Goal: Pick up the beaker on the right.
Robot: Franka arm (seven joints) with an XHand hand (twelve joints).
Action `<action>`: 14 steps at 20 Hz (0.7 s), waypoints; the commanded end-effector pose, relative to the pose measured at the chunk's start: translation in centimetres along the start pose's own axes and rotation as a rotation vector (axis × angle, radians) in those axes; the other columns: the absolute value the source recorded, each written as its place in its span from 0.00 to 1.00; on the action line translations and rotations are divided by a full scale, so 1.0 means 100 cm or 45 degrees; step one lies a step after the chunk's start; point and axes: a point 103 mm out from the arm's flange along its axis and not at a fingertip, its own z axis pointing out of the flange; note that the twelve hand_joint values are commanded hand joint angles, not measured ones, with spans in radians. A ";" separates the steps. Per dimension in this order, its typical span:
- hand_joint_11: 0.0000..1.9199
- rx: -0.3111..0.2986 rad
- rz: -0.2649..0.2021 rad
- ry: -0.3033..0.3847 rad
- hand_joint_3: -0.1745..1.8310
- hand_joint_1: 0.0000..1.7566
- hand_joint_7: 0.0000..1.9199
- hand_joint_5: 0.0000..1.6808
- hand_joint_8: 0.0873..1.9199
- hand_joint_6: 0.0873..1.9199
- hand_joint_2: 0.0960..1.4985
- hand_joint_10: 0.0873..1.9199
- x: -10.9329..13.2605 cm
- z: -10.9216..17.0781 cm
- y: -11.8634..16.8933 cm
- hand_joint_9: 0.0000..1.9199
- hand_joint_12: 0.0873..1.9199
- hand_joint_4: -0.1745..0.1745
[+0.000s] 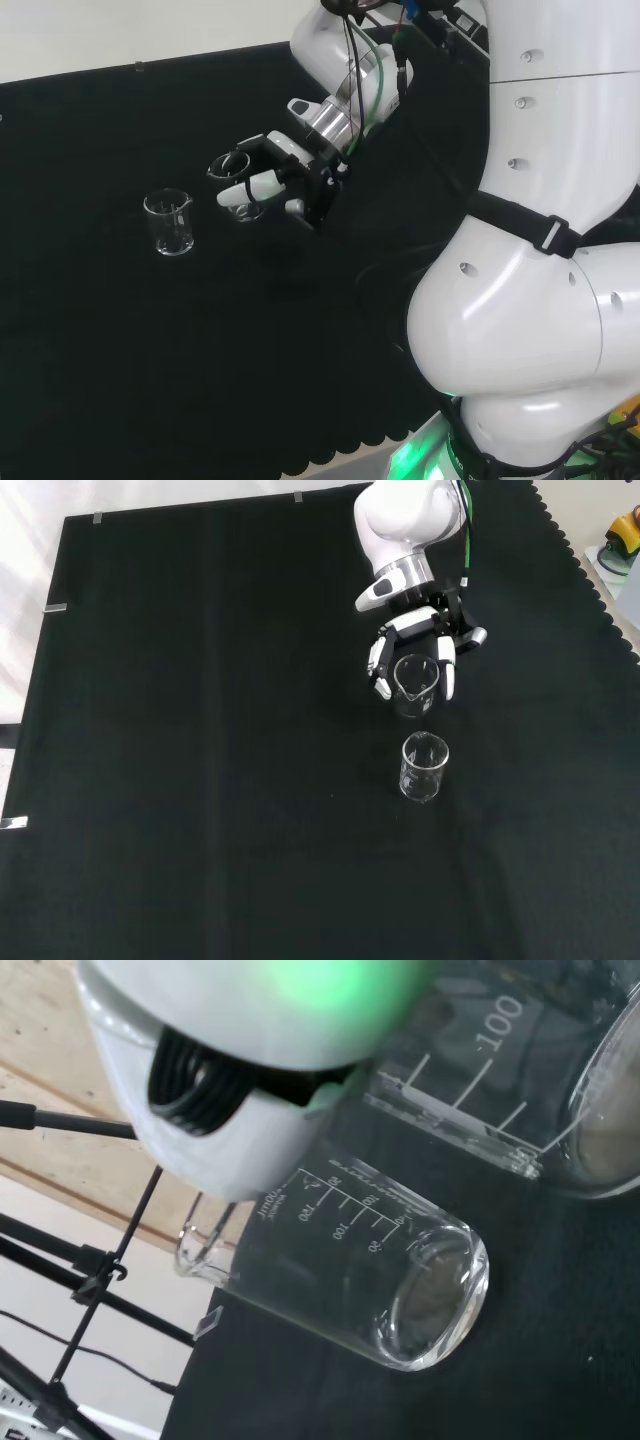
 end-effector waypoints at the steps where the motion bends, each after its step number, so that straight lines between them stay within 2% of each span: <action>1: 0.52 0.025 -0.026 0.016 0.14 0.80 0.65 0.67 0.34 0.37 0.62 0.37 0.005 -0.010 -0.001 0.56 0.44 0.00; 9: 0.53 0.034 -0.054 0.036 0.14 0.80 0.67 0.68 0.32 0.35 0.61 0.34 0.012 -0.020 -0.001 0.58 0.43 0.00; 11: 0.53 0.032 -0.059 0.034 0.27 0.76 0.66 0.70 0.33 0.35 0.52 0.30 0.014 -0.022 -0.001 0.65 0.41 0.00; 14: 0.53 0.042 -0.062 0.039 0.44 0.74 0.62 0.68 0.43 0.45 0.41 0.32 0.014 -0.024 -0.001 0.68 0.42 0.00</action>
